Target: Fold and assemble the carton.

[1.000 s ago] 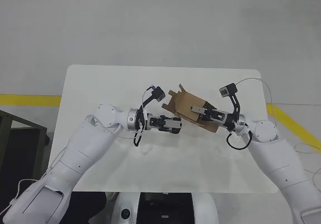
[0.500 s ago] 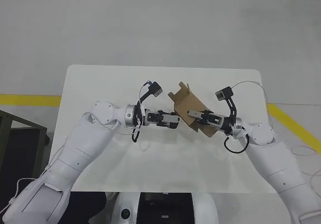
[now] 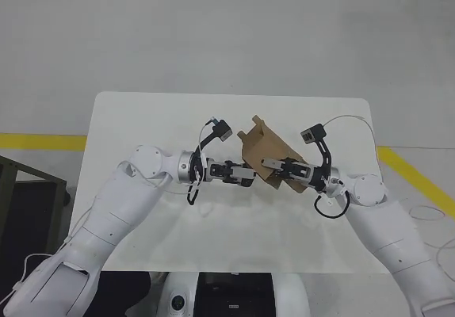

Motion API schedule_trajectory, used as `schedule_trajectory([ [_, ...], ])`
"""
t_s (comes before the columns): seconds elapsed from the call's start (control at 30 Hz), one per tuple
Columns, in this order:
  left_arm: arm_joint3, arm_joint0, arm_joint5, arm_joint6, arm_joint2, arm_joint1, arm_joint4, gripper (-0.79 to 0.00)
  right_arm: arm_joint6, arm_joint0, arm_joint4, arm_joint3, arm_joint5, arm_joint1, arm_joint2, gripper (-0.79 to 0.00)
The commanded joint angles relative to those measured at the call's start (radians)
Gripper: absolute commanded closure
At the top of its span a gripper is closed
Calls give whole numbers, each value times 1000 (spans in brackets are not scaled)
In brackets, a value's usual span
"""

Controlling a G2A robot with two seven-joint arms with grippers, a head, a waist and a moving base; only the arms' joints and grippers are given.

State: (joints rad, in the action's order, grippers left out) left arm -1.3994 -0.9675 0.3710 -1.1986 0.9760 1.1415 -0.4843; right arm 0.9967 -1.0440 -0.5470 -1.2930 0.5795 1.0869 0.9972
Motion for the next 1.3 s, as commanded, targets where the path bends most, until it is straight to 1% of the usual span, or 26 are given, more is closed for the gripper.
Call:
schedule_trajectory([
  [0.0, -1, -1, -1, -1, 1, 0, 0, -785, 1, 0, 4, 1, 1, 1, 1, 0],
  [0.33, -8, -3, -1, -3, 7, -1, 2, -785, 13, 4, 15, 7, -2, 7, 3, 0],
  [0.47, -13, -5, 3, -5, 15, -2, 2, -785, 3, 12, 21, 29, -1, 7, 18, 0],
  [0.67, -24, -20, 8, -1, 57, -13, 15, -785, 23, 26, 28, 91, 9, -2, 68, 0],
  [0.8, -52, -57, -6, 3, 110, -28, 19, -785, 63, 29, 19, 125, 26, -9, 99, 0],
  [0.97, -77, -96, -21, 18, 181, -45, 25, -785, 182, 41, -16, 146, 61, -16, 117, 0],
  [1.1, -81, -118, -31, 39, 226, -55, 17, -785, 225, 44, -33, 112, 19, -28, 119, 0],
  [1.27, -63, -121, -37, 54, 230, -57, 35, -785, 282, 35, -46, 31, -38, -49, 106, 0],
])
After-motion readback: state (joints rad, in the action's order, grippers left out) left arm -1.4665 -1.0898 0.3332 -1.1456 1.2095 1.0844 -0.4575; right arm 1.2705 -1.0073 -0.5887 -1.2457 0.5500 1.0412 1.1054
